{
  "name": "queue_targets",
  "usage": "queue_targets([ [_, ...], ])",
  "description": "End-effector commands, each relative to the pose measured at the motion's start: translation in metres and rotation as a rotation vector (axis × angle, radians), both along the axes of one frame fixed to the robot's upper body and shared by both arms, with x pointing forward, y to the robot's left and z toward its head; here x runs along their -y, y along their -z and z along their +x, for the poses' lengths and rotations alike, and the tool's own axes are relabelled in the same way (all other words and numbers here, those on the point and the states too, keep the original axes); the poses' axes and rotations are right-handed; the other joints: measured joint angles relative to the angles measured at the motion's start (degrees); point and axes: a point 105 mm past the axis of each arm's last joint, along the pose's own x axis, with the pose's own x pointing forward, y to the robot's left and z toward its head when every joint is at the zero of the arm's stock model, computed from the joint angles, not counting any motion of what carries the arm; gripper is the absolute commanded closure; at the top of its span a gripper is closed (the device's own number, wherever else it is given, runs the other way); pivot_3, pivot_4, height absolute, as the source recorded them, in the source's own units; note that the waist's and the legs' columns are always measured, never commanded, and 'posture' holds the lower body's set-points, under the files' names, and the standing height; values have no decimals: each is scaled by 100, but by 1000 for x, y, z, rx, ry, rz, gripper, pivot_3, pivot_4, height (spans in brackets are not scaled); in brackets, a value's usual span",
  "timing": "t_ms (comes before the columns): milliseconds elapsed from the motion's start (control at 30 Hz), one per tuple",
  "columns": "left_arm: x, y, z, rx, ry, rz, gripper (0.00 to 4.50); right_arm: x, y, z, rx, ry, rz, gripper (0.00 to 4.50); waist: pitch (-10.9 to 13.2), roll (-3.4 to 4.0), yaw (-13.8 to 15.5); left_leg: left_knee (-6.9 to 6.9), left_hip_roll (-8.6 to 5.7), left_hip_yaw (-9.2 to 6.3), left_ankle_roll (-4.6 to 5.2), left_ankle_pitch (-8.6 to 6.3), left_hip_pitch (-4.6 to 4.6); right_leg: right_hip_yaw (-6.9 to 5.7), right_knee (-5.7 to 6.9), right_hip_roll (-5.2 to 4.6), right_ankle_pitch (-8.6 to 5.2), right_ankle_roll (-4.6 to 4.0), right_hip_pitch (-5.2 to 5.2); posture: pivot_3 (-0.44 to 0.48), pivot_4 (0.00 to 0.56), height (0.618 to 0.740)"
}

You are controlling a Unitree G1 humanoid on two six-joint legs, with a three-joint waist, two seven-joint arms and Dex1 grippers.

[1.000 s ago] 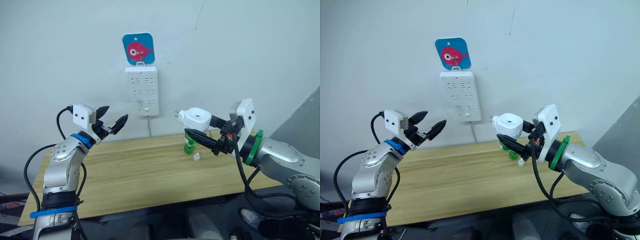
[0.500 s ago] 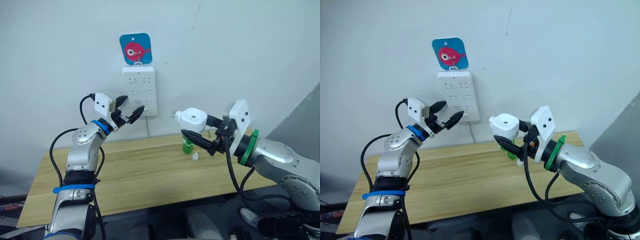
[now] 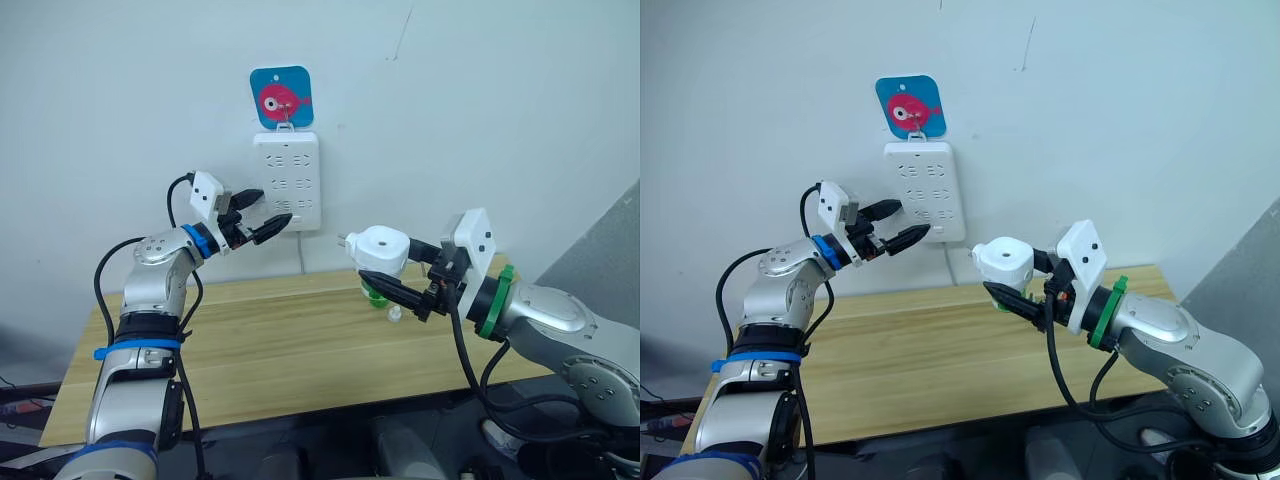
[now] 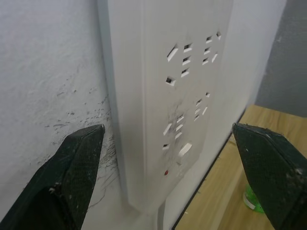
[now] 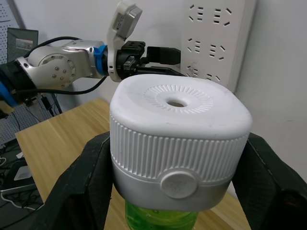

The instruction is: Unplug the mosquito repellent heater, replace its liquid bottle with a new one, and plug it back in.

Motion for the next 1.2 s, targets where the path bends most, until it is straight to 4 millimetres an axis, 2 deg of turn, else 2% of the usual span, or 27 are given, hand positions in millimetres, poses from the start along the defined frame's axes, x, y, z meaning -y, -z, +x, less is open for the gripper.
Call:
queue_targets([
  [33, 13, -22, 0, 55, 66, 12, 0, -1, -12, -8, 52, -24, 14, 1469, 0, 0, -15, 0, 0, 1, 0, 0, 0, 0, 0, 0, 1, -1, -1, -232, 97, 740],
  [267, 19, -31, -2, 46, 114, 13, 0, -1, -9, -12, 32, -47, 5, 1469, 0, 0, -90, -4, 14, 0, 0, -1, 2, 3, 3, -4, 7, -12, -6, -236, 97, 740],
  [300, 19, -32, -2, 46, 116, 9, 299, -1, -8, -12, 29, -49, 3, 1469, 0, 0, -94, -5, 14, 0, 0, -1, 1, 3, 3, -3, 5, -8, -6, -236, 97, 740],
  [367, 18, -35, -2, 40, 119, 1, 623, -1, -8, -12, 24, -49, 5, 1469, 0, 0, -97, -4, 13, 1, 0, -1, 1, 3, 3, -3, 1, -3, -6, -236, 97, 740],
  [500, 18, -35, -3, 29, 127, 11, 1873, -1, -9, -8, 23, -30, 10, 1469, 0, 0, -97, -4, 12, 1, 0, -1, 1, 3, 2, -4, 1, -2, -6, -237, 98, 740],
  [533, 17, -35, -2, 25, 124, 14, 2290, 0, -9, -3, 30, -7, 0, 1469, 0, 0, -99, -4, 12, 1, 0, -1, 1, 3, 2, -4, 1, -2, -6, -237, 98, 740],
  [633, 15, -33, -2, 8, 114, 23, 3136, 1, -8, 6, 40, 44, -27, 1469, 0, 0, -105, -4, 12, 1, 0, -1, 1, 4, 2, -4, 1, -2, -6, -237, 99, 740],
  [867, 18, -30, -3, -39, 112, 30, 3193, -12, 2, 37, 52, 191, -63, 1469, 0, 0, -126, -4, 13, -3, 0, -1, 2, 6, 4, -8, 7, -12, -6, -247, 105, 740],
  [967, 22, -31, -5, -52, 128, 23, 3193, -32, -1, 54, 68, 245, -36, 1469, 0, 0, -135, -3, 11, -7, -1, 0, 1, 7, 5, -10, 9, -15, -6, -245, 108, 740],
  [1200, 22, -31, -7, -66, 122, 18, 3193, -67, -4, 72, 105, 257, -3, 1469, 0, 1, -134, -4, 0, -32, -2, 0, -9, -4, 3, -34, 10, -17, -9, -232, 108, 740],
])
